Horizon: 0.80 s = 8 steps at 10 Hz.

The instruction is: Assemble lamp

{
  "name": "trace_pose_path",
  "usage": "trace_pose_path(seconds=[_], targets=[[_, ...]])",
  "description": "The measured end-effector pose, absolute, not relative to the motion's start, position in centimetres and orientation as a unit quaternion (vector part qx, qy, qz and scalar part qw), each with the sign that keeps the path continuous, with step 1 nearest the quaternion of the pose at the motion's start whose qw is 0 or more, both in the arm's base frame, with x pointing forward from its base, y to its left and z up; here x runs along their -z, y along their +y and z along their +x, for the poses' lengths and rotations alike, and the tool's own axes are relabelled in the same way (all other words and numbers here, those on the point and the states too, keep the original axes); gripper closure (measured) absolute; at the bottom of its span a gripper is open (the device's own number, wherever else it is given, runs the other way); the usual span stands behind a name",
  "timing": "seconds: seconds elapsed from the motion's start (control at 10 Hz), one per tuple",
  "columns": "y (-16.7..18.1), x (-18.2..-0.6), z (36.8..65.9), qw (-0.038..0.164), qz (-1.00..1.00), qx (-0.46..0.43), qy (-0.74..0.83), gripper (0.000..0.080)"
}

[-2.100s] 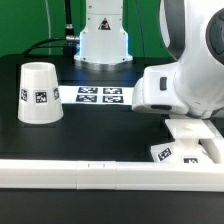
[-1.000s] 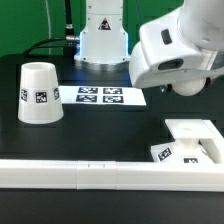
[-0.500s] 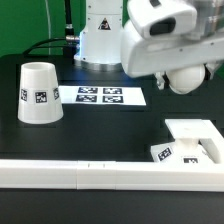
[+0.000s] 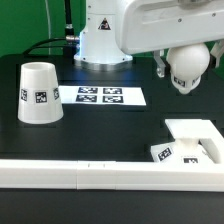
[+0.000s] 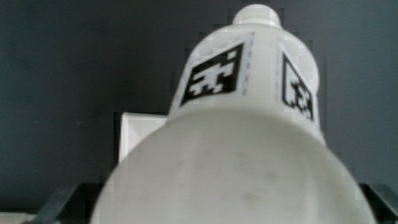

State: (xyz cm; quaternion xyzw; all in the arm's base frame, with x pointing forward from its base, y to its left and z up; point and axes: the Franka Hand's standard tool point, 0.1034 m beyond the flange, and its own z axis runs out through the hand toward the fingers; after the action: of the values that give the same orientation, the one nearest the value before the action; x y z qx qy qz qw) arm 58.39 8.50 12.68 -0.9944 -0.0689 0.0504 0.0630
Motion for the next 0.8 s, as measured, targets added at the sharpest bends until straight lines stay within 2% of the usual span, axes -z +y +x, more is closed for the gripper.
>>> trace_pose_path(seconds=[0.3,0.5,0.8], targets=[[7.8,-12.7,59.7,0.047,-0.994,0.063,-0.074,0.0223],[7.1,-13.6,61.0,0.025,-0.98,0.16,-0.116,0.0223],[7.0,-15.0,62.9,0.008,-0.96,0.243,-0.136,0.0223]])
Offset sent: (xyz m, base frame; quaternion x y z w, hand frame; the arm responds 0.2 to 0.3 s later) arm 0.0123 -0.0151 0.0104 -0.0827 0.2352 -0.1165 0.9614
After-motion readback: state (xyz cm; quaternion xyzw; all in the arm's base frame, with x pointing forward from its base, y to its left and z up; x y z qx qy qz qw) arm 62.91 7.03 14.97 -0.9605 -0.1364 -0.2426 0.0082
